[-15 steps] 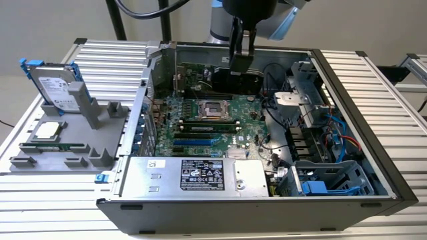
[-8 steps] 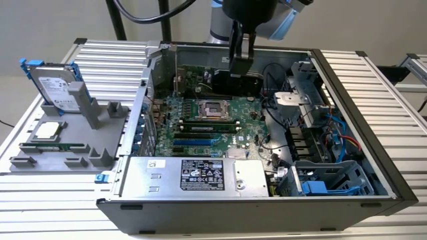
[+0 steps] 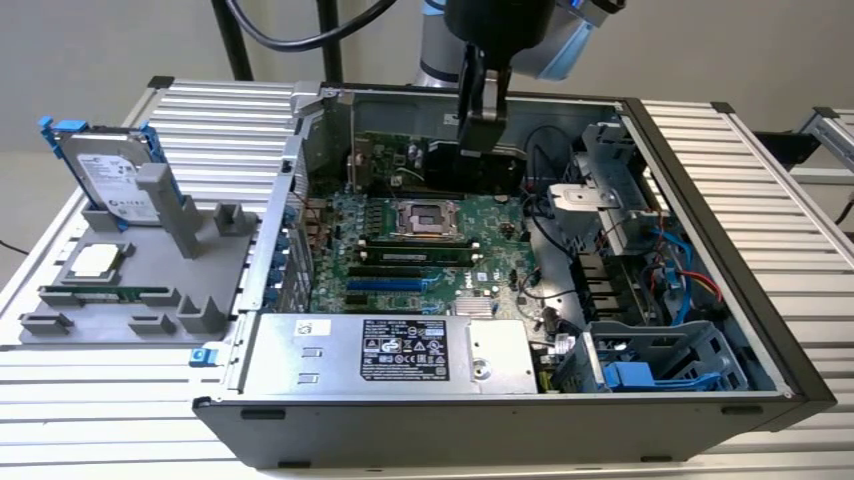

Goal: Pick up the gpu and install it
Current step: 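Insert the gpu into the slot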

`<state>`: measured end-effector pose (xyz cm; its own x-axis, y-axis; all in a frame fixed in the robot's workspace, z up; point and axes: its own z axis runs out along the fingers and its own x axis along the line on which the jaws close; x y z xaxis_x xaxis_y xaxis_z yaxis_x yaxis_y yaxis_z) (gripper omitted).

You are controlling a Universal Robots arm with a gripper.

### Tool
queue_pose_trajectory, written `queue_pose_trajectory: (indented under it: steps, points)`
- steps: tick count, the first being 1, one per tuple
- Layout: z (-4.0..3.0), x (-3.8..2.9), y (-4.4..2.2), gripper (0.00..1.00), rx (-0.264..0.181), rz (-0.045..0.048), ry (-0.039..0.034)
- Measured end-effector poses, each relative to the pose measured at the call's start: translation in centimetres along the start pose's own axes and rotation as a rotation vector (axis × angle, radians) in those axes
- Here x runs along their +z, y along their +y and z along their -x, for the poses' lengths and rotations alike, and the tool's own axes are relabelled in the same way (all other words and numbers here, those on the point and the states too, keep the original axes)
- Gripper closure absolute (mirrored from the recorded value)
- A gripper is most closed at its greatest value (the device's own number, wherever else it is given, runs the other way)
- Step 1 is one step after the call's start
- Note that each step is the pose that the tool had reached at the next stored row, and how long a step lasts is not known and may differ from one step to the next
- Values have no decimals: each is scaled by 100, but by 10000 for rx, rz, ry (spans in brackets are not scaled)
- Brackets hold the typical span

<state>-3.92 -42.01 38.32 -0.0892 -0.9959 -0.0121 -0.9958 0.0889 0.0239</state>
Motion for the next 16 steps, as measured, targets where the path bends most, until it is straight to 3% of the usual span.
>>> queue_pose_trajectory:
  steps: [16]
  points:
    - [-1,35,-1,100,0,0,0]
